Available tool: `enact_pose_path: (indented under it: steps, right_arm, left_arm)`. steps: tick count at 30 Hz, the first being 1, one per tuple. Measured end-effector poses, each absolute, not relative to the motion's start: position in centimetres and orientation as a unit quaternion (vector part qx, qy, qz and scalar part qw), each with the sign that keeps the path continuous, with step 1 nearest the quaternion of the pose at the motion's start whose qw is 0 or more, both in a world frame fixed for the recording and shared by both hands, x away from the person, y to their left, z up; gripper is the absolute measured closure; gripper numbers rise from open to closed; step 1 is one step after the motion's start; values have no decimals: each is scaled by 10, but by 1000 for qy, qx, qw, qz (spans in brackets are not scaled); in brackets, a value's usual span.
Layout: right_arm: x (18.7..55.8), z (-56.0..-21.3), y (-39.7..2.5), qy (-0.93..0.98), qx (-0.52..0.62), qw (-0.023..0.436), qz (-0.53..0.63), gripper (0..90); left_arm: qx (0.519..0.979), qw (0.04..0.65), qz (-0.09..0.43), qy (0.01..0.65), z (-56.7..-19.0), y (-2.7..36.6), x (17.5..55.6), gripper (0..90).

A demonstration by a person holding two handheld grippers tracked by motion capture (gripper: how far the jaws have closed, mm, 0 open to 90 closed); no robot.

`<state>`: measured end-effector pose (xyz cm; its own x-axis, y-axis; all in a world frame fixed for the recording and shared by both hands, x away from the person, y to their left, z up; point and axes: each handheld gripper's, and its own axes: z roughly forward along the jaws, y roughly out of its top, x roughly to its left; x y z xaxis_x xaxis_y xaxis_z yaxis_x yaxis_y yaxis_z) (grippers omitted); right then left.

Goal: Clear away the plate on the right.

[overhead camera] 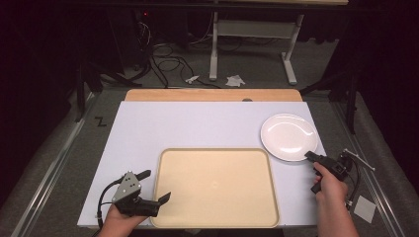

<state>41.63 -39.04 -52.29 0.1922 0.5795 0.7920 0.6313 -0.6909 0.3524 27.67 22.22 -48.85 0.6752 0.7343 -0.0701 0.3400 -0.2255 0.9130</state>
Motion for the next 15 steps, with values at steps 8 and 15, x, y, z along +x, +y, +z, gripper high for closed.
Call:
enact_pose_path:
  steps: [8,15]
  right_arm:
    - [414,-516,-388,-389,-759,21,-521,888]
    - [413,-515,-388,-380,-762,23,-524,891]
  left_arm:
    - [759,512,193,353,-488,222,277,19]
    - [757,514,194,354,-488,222,277,18]
